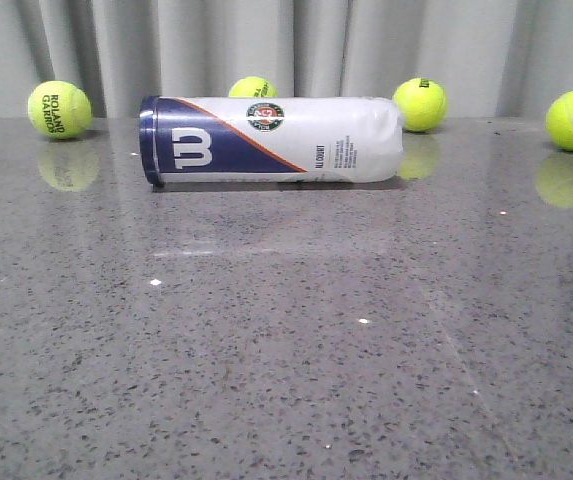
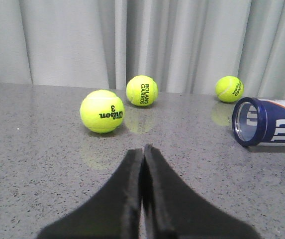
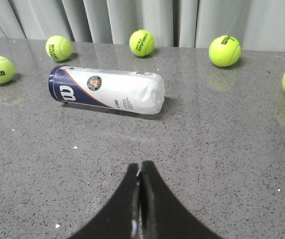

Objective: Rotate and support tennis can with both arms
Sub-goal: 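Withdraw the right gripper upward away from the can, then move the left gripper to the can's navy end and grasp it, then lift the navy end with the left gripper, tilting the can upward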

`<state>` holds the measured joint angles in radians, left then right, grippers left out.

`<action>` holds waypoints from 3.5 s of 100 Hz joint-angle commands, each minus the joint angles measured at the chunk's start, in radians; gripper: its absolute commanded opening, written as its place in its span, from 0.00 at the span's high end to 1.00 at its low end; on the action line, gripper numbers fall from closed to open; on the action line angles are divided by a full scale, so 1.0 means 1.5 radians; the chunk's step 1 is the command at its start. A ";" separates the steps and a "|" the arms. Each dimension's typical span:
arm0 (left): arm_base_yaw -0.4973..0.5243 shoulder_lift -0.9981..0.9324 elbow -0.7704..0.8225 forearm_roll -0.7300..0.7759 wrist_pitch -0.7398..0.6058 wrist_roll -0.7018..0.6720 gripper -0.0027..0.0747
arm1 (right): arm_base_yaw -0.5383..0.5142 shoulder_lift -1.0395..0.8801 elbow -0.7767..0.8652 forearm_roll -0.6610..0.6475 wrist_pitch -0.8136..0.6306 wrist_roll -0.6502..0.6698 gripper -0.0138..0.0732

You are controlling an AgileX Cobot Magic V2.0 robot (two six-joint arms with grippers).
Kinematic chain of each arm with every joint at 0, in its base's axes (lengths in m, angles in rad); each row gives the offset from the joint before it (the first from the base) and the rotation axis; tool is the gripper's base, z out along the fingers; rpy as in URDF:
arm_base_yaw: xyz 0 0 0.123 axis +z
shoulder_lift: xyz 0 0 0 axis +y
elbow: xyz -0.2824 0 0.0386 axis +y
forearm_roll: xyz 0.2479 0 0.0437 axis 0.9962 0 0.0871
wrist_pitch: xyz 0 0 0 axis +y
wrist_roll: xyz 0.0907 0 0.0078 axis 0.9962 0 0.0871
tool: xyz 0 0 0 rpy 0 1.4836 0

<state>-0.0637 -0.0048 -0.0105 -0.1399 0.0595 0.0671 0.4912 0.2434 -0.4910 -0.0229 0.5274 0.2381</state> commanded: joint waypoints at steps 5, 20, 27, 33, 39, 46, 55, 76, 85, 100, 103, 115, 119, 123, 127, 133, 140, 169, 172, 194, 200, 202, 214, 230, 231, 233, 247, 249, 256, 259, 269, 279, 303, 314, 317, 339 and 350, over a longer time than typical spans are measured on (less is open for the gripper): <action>-0.006 0.000 -0.060 -0.008 -0.001 -0.006 0.99 | -0.005 -0.012 -0.003 -0.012 -0.057 -0.004 0.92; -0.006 0.051 -0.135 -0.008 0.062 -0.006 0.99 | -0.005 -0.012 -0.003 -0.012 -0.048 -0.004 0.92; -0.006 0.085 -0.172 -0.010 0.078 -0.006 0.99 | -0.005 -0.012 -0.003 -0.012 -0.048 -0.004 0.92; -0.006 0.119 -0.204 -0.021 0.086 -0.006 0.99 | -0.005 -0.012 -0.003 -0.012 -0.048 -0.004 0.92; -0.006 0.153 -0.236 -0.032 0.098 -0.006 0.99 | -0.005 -0.012 -0.003 -0.012 -0.048 -0.004 0.92; -0.006 0.194 -0.271 -0.032 0.118 -0.006 0.99 | -0.005 -0.012 -0.003 -0.012 -0.048 -0.004 0.92; -0.006 0.246 -0.312 -0.032 0.141 -0.006 0.99 | -0.005 -0.012 -0.003 -0.012 -0.048 -0.004 0.92; -0.006 0.375 -0.393 -0.032 0.157 -0.006 0.65 | -0.005 -0.012 -0.003 -0.012 -0.048 -0.004 0.92; -0.006 0.424 -0.419 -0.039 0.158 -0.006 0.42 | -0.005 -0.012 -0.003 -0.012 -0.048 -0.004 0.92; -0.006 0.507 -0.470 -0.058 0.186 -0.006 0.23 | -0.005 -0.012 -0.003 -0.012 -0.048 -0.004 0.92; -0.006 0.523 -0.482 -0.068 0.194 -0.006 0.24 | -0.005 -0.012 -0.003 -0.012 -0.048 -0.004 0.92; -0.006 0.597 -0.542 -0.112 0.254 0.015 0.24 | -0.005 -0.012 -0.003 -0.012 -0.048 -0.004 0.92; -0.006 0.624 -0.565 -0.138 0.276 0.037 0.23 | -0.005 -0.012 -0.003 -0.012 -0.048 -0.004 0.92; -0.006 0.646 -0.586 -0.171 0.295 0.069 0.24 | -0.005 -0.012 -0.003 -0.012 -0.048 -0.004 0.92; -0.006 0.672 -0.603 -0.209 0.312 0.108 0.24 | -0.005 -0.012 -0.003 -0.012 -0.048 -0.004 0.92; -0.006 0.712 -0.629 -0.264 0.327 0.155 0.24 | -0.005 -0.012 -0.003 -0.012 -0.048 -0.004 0.92; -0.006 0.756 -0.658 -0.335 0.346 0.214 0.24 | -0.005 -0.012 -0.003 -0.012 -0.048 -0.004 0.92; -0.006 0.930 -0.765 -0.521 0.416 0.350 0.24 | -0.005 -0.012 -0.003 -0.012 -0.048 -0.004 0.92; -0.006 0.944 -0.777 -0.540 0.422 0.367 0.24 | -0.005 -0.012 -0.003 -0.012 -0.048 -0.004 0.92; -0.006 1.065 -0.857 -0.664 0.541 0.442 0.24 | -0.005 -0.012 -0.003 -0.012 -0.048 -0.004 0.92; -0.006 1.092 -0.874 -0.672 0.546 0.442 0.24 | -0.005 -0.012 -0.003 -0.012 -0.048 -0.004 0.92; -0.006 1.101 -0.879 -0.672 0.547 0.442 0.24 | -0.005 -0.012 -0.003 -0.012 -0.048 -0.004 0.92; -0.006 1.147 -0.899 -0.700 0.564 0.442 0.24 | -0.005 -0.012 -0.003 -0.012 -0.048 -0.004 0.92; -0.006 1.188 -0.902 -0.746 0.604 0.456 0.24 | -0.005 -0.012 -0.003 -0.012 -0.048 -0.004 0.92; -0.006 1.192 -0.902 -0.748 0.605 0.456 0.24 | -0.005 -0.012 -0.003 -0.012 -0.048 -0.004 0.92; -0.006 1.197 -0.902 -0.753 0.611 0.456 0.24 | -0.005 -0.012 -0.003 -0.012 -0.048 -0.004 0.92; -0.006 1.222 -0.902 -0.803 0.643 0.486 0.24 | -0.005 -0.012 -0.003 -0.012 -0.048 -0.004 0.92; -0.006 1.224 -0.902 -0.814 0.649 0.496 0.24 | -0.005 -0.012 -0.003 -0.012 -0.048 -0.004 0.92; -0.006 1.229 -0.902 -0.844 0.670 0.510 0.24 | -0.005 -0.012 -0.003 -0.012 -0.048 -0.004 0.92; -0.006 1.230 -0.902 -0.851 0.676 0.511 0.24 | -0.005 -0.012 -0.003 -0.012 -0.048 -0.004 0.92; -0.006 1.238 -0.902 -0.857 0.692 0.511 0.24 | -0.005 -0.012 -0.003 -0.012 -0.048 -0.004 0.92; -0.006 1.250 -0.902 -0.867 0.723 0.511 0.24 | -0.005 -0.012 -0.003 -0.012 -0.048 -0.004 0.92; -0.019 1.261 -0.903 -0.896 0.732 0.523 0.24 | -0.005 -0.012 -0.003 -0.012 -0.048 -0.004 0.92; -0.025 1.261 -0.903 -0.896 0.733 0.530 0.24 | -0.005 -0.012 -0.003 -0.012 -0.048 -0.004 0.92; -0.025 1.261 -0.903 -0.896 0.733 0.530 0.24 | -0.005 -0.012 -0.003 -0.012 -0.048 -0.004 0.92; -0.032 1.263 -0.903 -0.904 0.733 0.530 0.32 | -0.005 -0.012 -0.003 -0.012 -0.048 -0.004 0.92; -0.032 1.263 -0.903 -0.913 0.735 0.530 0.45 | -0.005 -0.012 -0.003 -0.012 -0.048 -0.004 0.92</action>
<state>-0.1046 1.9346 -1.3356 -1.4251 1.1161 0.8582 0.4912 0.2166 -0.4718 -0.0266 0.5306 0.2381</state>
